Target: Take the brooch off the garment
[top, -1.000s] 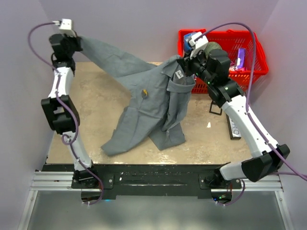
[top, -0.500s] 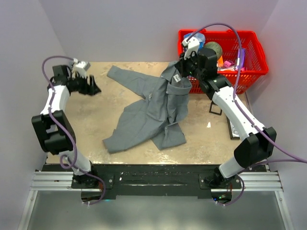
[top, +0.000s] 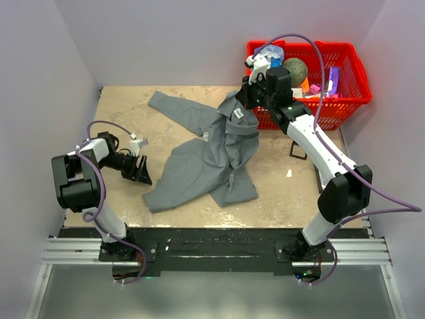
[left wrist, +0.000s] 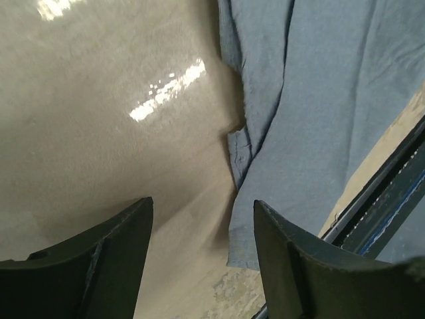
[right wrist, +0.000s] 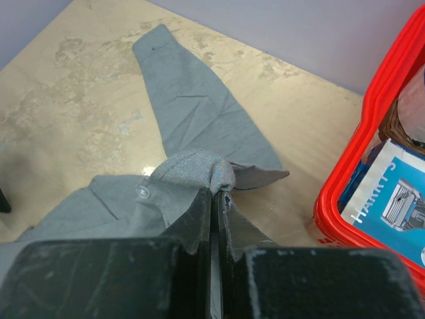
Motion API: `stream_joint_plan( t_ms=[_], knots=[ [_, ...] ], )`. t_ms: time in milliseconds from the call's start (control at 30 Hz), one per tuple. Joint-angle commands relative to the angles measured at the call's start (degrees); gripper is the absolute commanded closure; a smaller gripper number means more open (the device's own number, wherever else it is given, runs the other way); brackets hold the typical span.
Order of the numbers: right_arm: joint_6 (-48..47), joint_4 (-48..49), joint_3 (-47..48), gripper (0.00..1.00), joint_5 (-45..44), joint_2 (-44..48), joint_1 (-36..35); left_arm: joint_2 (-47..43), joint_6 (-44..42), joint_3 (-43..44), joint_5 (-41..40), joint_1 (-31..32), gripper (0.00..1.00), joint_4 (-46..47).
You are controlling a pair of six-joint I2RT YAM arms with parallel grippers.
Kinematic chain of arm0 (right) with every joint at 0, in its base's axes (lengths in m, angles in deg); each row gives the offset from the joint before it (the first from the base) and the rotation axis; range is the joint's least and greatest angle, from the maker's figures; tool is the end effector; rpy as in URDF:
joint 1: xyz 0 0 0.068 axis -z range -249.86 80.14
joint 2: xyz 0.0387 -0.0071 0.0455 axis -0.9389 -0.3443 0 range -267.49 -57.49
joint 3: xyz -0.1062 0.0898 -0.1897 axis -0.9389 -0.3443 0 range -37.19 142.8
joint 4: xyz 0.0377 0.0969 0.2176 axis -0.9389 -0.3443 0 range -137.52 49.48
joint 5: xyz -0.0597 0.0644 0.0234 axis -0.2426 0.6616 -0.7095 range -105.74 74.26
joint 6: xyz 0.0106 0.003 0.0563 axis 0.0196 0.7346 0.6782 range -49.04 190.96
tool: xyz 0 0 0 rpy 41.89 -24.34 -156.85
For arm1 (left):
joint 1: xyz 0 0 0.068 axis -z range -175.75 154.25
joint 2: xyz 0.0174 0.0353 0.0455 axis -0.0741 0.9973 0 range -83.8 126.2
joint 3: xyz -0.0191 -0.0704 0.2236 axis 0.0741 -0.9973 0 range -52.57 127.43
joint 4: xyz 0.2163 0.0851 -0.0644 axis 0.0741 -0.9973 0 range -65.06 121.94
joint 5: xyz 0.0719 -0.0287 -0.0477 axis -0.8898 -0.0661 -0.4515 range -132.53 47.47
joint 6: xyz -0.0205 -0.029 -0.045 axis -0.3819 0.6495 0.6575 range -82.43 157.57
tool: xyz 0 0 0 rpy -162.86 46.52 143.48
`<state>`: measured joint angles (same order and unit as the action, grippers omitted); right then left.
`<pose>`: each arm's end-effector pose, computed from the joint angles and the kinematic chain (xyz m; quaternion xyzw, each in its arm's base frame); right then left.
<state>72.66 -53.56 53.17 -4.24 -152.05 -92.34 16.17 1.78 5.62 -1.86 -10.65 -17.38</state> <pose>0.3421 0.1502 0.3474 -0.2030 0.7772 0.2025 0.5602 0.2614 0.0422 0.1263 0.1667 0.9227 -0.3179 0.1407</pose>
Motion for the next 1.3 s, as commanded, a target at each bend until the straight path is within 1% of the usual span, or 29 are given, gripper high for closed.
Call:
stream_joint_plan(
  t_ms=[0, 100, 267, 400, 500, 533, 600, 633, 700, 733, 767, 800, 867, 900, 967, 1000, 1033, 1100, 1133, 1200, 1233, 1267],
  knots=[
    [1.0, 1.2, 3.9, 1.00, 0.8, 0.8, -0.1, 4.2, -6.7, -1.2, -1.6, -0.3, 0.37, -7.0],
    [0.7, 1.3, 3.9, 1.00, 0.3, 1.1, -0.1, 6.3, -8.8, -0.7, -3.5, -0.5, 0.37, -10.1],
    [-1.3, 1.1, 5.0, 1.00, -1.7, 1.0, 0.0, 7.8, -10.3, -1.9, -6.0, -0.5, 0.38, -10.6],
    [-3.0, 0.9, 5.4, 1.00, -1.0, 1.1, 0.0, 9.5, -9.3, -1.4, -6.3, -0.6, 0.43, -10.3],
    [-3.0, 0.9, 5.3, 1.00, -0.8, 1.1, -0.1, 10.9, -9.1, -0.7, -7.3, -0.5, 0.53, -10.9],
    [-3.0, 1.1, 5.4, 1.00, -0.8, 1.0, -0.1, 11.0, -9.1, -0.3, -7.3, -0.6, 0.63, -11.0],
    [-3.1, 1.1, 5.3, 1.00, -0.7, 0.9, -0.1, 11.0, -8.9, 0.9, -6.3, -0.6, 0.77, -11.2],
    [-3.2, 1.3, 5.3, 1.00, -0.7, 0.8, 0.0, 11.0, -8.9, 2.9, -5.5, -0.7, 0.85, -11.6],
    [-3.2, 2.0, 4.9, 1.00, -0.6, 0.8, -0.1, 11.3, -8.5, 5.8, -2.3, -0.8, 0.89, -13.4],
    [-3.2, 2.2, 4.9, 1.00, -0.6, 0.3, 0.1, 11.5, -8.4, 9.4, -1.0, -1.0, 0.95, -14.2],
    [-3.4, 2.3, 5.0, 1.00, -0.6, 0.1, -0.1, 11.7, -8.6, 11.5, 0.3, -1.1, 0.97, -16.0],
    [-3.6, 2.8, 5.3, 1.00, -0.7, -0.1, -0.1, 11.9, -8.6, 15.6, 2.3, -1.2, 1.00, -16.7],
    [-4.5, 3.1, 6.0, 1.00, -2.2, -0.9, 0.1, 11.9, -9.9, 20.1, 4.1, -1.4, 1.00, -19.0],
    [-5.0, 3.5, 6.9, 1.00, -2.9, -1.3, 0.0, 11.7, -10.0, 24.8, 4.5, -1.8, 1.00, -19.5],
    [-7.4, 3.6, 8.6, 1.00, -4.9, -2.5, 0.0, 11.0, -9.7, 30.0, 5.7, -2.6, 1.00, -19.8],
    [-8.4, 3.8, 10.5, 1.00, -5.7, -3.0, 0.1, 10.6, -9.4, 35.2, 6.2, -3.6, 1.00, -19.5],
    [-9.3, 3.8, 11.6, 1.00, -7.3, -3.3, 0.0, 10.2, -7.9, 37.6, 6.4, -4.0, 1.00, -18.9],
    [-12.1, 3.8, 14.1, 1.00, -8.2, -4.6, 0.1, 7.9, -6.1, 43.5, 4.4, -5.2, 1.00, -14.8],
    [-12.8, 4.1, 14.8, 1.00, -8.4, -4.8, 0.1, 7.0, -5.6, 44.9, 3.3, -5.4, 1.00, -13.4],
    [-13.6, 6.6, 15.0, 1.00, -8.9, -4.8, 0.5, 3.1, -5.5, 47.2, -1.0, -6.0, 1.00, -8.3],
    [-13.5, 7.8, 14.6, 1.00, -9.0, -4.3, 0.8, 1.4, -5.1, 47.2, -2.6, -6.1, 1.00, -3.2],
    [-12.8, 8.8, 14.1, 1.00, -9.1, -3.9, 1.0, -2.5, -4.8, 46.9, -5.3, -6.2, 1.00, -0.7]
  ],
)
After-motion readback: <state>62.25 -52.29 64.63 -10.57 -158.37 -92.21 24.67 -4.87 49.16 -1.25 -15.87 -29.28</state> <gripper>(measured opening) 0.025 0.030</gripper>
